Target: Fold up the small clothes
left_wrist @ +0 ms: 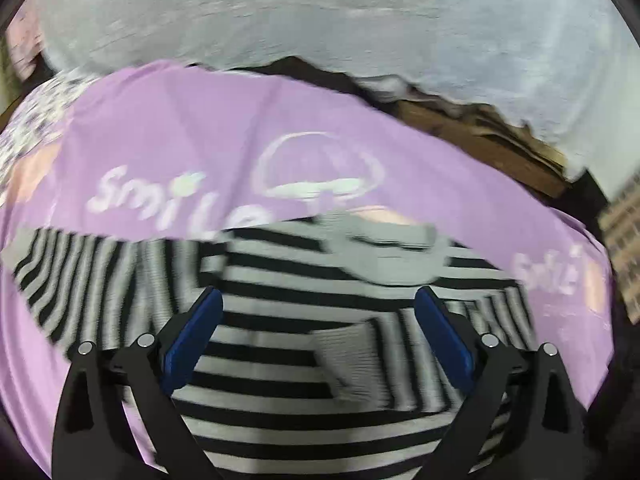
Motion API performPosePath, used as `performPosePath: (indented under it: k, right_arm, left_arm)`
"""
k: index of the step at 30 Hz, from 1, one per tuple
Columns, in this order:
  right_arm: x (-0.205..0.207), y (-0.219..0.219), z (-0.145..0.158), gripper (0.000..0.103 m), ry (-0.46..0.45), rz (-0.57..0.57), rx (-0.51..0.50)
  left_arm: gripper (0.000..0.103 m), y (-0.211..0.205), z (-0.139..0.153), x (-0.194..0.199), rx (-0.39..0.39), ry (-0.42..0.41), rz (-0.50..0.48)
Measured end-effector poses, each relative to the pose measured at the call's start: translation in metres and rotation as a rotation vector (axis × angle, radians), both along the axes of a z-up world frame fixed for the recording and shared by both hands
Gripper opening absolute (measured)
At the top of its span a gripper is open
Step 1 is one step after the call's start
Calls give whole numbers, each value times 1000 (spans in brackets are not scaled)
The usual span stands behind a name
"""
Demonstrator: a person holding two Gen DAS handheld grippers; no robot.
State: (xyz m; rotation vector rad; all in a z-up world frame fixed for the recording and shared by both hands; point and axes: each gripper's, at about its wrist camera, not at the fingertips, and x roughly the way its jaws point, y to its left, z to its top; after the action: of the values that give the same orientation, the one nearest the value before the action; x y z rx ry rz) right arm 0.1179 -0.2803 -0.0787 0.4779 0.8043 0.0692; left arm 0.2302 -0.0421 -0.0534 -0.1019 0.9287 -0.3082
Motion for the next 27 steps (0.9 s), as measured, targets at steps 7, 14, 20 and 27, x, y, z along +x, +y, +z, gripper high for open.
performPosePath:
  k: [7,14,20,27]
  right_arm:
    - [22,-104,-54,0,167,-249,74]
    - [28,-110,-42,2,132,-193,61]
    - [59,-125,-57,0,180,-249,32]
    - [7,-94,-13,4,63,-174,-73]
  left_arm:
    - [96,-65,-79,-2,243,116,-119]
    - [98,-50,-86,0,240,128,-91]
    - [99,-36,-90,21,275,162,-30]
    - [98,-17,-65,-2,176,132,-23]
